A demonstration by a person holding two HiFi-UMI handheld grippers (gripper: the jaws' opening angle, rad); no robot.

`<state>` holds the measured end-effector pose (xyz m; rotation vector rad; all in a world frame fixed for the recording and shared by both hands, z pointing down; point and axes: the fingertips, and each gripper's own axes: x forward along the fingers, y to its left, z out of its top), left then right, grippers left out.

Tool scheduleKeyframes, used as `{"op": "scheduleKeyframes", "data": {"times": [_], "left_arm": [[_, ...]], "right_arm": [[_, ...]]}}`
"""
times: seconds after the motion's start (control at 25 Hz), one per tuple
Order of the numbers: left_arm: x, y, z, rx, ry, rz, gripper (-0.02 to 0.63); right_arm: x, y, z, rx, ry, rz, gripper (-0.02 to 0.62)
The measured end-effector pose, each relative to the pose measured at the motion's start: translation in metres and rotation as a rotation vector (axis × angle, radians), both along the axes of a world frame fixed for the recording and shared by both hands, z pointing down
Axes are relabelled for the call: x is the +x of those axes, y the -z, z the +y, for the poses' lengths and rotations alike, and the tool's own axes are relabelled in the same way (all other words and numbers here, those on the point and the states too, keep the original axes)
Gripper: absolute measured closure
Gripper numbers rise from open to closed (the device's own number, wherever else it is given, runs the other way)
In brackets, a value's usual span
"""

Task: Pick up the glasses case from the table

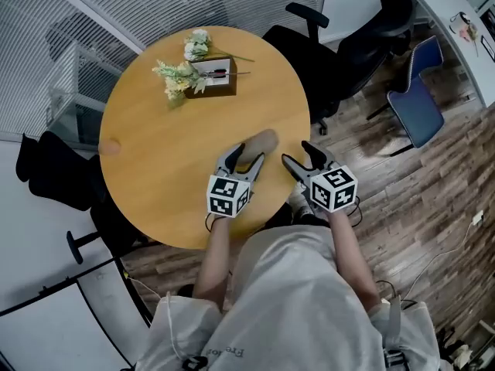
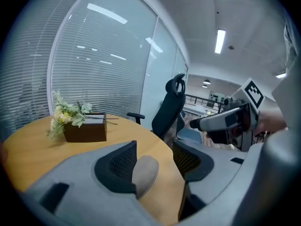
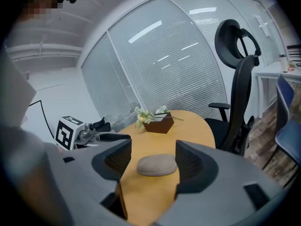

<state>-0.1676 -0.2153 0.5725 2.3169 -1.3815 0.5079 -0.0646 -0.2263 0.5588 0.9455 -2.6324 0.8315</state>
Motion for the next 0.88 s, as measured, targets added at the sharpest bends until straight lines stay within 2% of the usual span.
{"op": "scheduleKeyframes", "data": {"times": [0.12, 0.28, 0.4, 0.64, 0.88], "left_arm": [[-0.003, -0.018, -0.003, -0.013, -0.083, -0.048, 0.378], [0.003, -0.054, -0.005, -0.036, -0.242, -0.186, 0.378], [0.007, -0.075, -0.007, -0.060, -0.311, -0.261, 0.377], [0.017, -0.105, -0.009, -0.094, -0.378, -0.308, 0.377], [0.022, -0.121, -0.004, -0.076, -0.412, -0.419, 0.377]], "right_arm": [[-0.005, -0.006, -0.007, -0.009, -0.010, 0.013, 0.318], [-0.010, -0.011, -0.012, -0.017, -0.011, 0.034, 0.318], [-0.013, -0.017, -0.012, -0.030, -0.010, 0.049, 0.318], [-0.012, -0.028, -0.010, -0.049, -0.025, 0.067, 0.318], [-0.015, -0.034, -0.008, -0.062, -0.023, 0.081, 0.318]]}}
